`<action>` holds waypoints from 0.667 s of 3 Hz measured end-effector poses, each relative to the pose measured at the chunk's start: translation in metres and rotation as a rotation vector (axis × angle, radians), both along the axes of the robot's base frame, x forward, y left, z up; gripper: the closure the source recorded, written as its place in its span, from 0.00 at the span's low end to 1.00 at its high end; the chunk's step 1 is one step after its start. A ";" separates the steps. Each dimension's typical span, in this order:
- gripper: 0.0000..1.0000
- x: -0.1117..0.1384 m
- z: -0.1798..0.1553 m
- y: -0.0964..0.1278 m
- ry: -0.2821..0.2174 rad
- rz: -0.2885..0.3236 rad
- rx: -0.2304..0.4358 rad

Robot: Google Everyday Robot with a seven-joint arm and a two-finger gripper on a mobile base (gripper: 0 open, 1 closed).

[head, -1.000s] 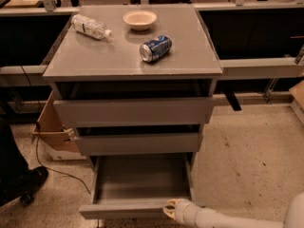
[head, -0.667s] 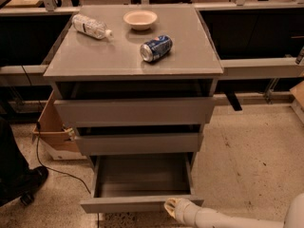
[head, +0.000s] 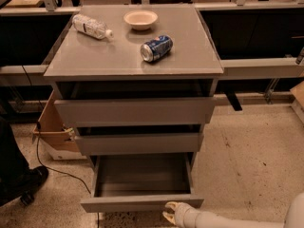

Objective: Close bottom drawer

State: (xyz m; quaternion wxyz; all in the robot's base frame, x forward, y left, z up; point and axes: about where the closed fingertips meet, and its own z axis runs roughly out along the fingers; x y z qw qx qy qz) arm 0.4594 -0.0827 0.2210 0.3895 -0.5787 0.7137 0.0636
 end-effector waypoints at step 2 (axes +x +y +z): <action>1.00 -0.020 -0.008 -0.007 0.041 0.017 -0.033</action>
Offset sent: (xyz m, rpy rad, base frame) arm -0.0286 -0.0217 -0.0316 -0.0692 0.0684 0.0001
